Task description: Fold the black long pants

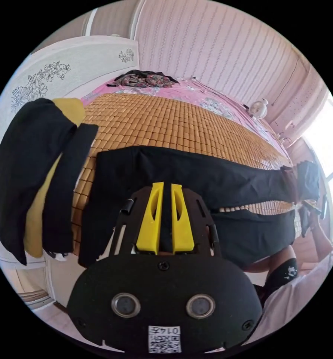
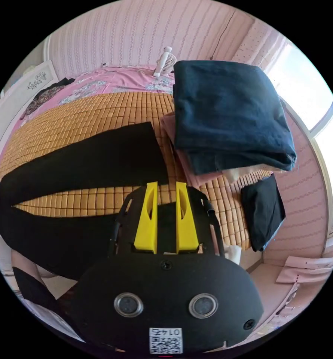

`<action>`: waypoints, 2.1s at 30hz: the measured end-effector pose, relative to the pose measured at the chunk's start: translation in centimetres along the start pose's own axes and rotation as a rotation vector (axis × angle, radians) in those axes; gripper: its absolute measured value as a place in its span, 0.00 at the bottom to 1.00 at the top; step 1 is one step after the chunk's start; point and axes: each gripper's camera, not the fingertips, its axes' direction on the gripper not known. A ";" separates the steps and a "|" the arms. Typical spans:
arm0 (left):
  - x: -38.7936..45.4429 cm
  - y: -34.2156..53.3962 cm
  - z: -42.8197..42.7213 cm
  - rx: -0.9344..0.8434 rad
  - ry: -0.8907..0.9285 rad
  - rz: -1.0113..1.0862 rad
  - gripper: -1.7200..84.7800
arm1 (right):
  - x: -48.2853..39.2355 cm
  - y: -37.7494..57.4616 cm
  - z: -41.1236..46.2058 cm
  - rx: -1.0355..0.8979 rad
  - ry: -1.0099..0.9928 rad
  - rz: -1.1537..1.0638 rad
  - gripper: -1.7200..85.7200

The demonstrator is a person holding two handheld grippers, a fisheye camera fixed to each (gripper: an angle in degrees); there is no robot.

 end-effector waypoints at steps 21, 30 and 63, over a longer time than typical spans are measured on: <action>-0.4 12.1 5.8 -0.243 0.081 -0.249 0.05 | 22.2 20.3 0.5 -0.202 -0.618 0.534 0.04; -10.1 20.7 -0.9 0.219 0.171 -0.692 0.05 | 29.1 22.7 -6.3 -0.041 -0.602 0.543 0.02; -17.3 23.0 1.6 0.147 0.136 -0.677 0.02 | 29.5 21.2 -0.6 -0.265 -0.535 0.637 0.18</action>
